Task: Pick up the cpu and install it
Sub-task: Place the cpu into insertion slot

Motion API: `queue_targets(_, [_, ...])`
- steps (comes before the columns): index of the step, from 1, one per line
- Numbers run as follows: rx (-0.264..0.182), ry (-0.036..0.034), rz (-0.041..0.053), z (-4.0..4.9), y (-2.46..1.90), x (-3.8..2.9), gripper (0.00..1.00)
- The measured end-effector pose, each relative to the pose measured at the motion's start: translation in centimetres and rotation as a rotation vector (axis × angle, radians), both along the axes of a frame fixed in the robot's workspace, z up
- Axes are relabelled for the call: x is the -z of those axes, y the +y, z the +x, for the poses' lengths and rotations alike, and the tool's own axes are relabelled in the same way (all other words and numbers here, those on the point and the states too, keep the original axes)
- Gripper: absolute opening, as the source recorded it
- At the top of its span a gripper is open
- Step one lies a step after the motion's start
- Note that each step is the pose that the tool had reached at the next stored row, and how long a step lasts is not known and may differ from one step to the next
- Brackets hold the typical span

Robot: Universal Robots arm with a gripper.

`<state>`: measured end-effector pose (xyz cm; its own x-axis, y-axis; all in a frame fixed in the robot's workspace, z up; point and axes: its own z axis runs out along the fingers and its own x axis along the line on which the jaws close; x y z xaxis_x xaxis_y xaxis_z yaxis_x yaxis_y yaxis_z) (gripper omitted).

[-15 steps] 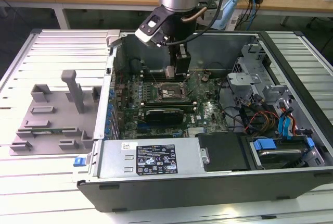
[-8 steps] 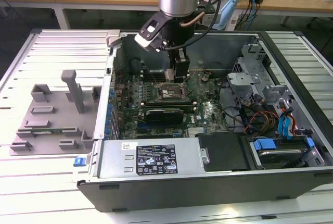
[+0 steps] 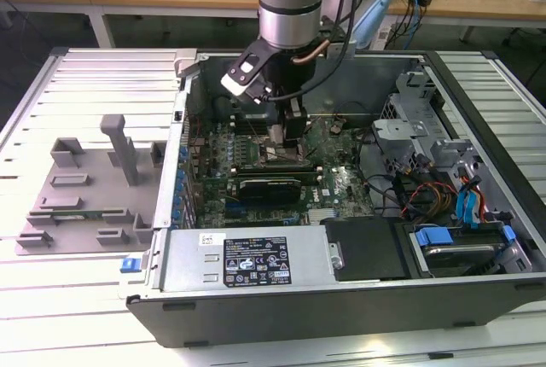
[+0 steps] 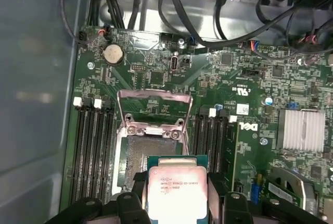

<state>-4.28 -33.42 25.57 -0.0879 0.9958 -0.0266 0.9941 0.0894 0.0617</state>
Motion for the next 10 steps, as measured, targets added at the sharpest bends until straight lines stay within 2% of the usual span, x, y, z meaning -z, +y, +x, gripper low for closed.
queue_targets(2, [0.001,0.0001,-0.0001,0.0,0.1,0.26,0.55])
queue_targets(7, [0.043,0.0,0.0004,0.02,0.63,1.37,0.55])
queue_targets(10, [0.057,0.0,0.0003,0.03,1.32,2.04,0.55])
